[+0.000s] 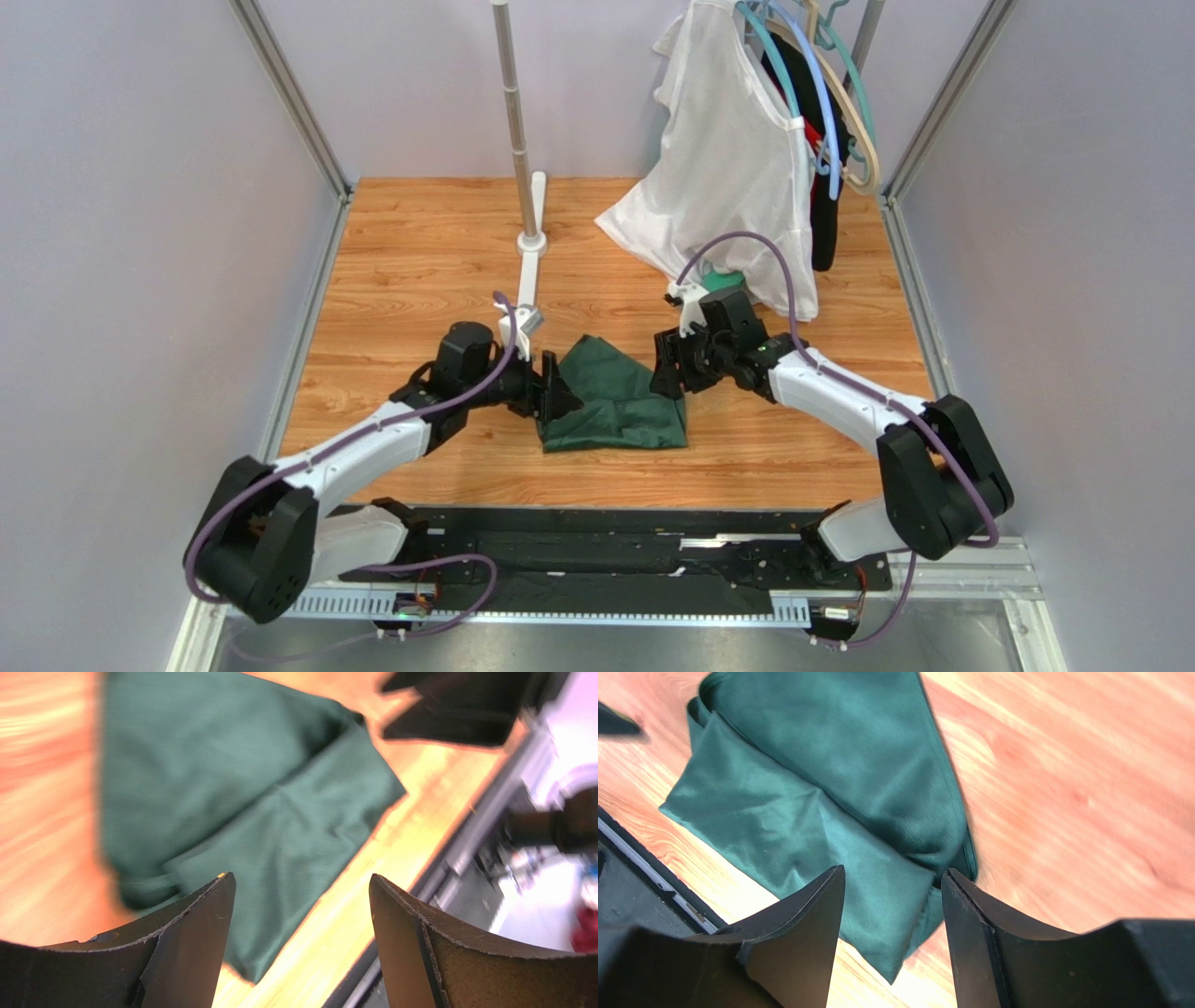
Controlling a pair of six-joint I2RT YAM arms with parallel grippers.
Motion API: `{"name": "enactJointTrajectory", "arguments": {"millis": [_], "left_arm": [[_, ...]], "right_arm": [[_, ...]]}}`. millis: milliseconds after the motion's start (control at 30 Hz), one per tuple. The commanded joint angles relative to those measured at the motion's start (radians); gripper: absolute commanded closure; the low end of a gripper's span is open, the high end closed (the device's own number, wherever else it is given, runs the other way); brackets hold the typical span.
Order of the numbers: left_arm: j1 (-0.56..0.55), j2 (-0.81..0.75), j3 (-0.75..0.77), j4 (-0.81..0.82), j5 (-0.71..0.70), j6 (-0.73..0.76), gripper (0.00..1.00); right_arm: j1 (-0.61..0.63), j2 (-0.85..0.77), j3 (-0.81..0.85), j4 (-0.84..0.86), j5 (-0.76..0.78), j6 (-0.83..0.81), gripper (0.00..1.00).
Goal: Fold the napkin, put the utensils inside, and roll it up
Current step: Roll the napkin with the utensil
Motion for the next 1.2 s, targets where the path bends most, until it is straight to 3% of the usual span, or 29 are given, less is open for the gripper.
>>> {"name": "enactJointTrajectory", "arguments": {"millis": [0, 100, 500, 700, 867, 1033, 1167], "left_arm": [[0.05, -0.038, 0.042, -0.234, -0.246, -0.052, 0.21], [0.107, 0.019, 0.01, -0.225, -0.254, -0.094, 0.26], [0.122, 0.123, -0.044, -0.115, -0.263, -0.163, 0.46], [0.125, 0.187, -0.044, -0.034, -0.24, -0.164, 0.47], [0.127, 0.244, -0.028, 0.003, -0.214, -0.16, 0.55], [0.127, 0.309, -0.011, 0.036, -0.18, -0.163, 0.67], [0.127, 0.33, -0.013, 0.059, -0.17, -0.169, 0.85]], "right_arm": [[-0.016, -0.043, -0.045, 0.056, -0.031, 0.065, 0.44], [-0.016, -0.047, -0.089, 0.088, -0.042, 0.094, 0.45], [-0.018, 0.017, -0.1, 0.152, -0.052, 0.097, 0.5], [-0.018, 0.045, -0.077, 0.146, -0.049, 0.091, 0.51], [-0.018, 0.061, -0.065, 0.136, -0.043, 0.083, 0.53], [-0.018, 0.083, -0.048, 0.119, -0.037, 0.082, 0.6], [-0.019, 0.08, -0.053, 0.111, -0.037, 0.08, 0.69]]}}
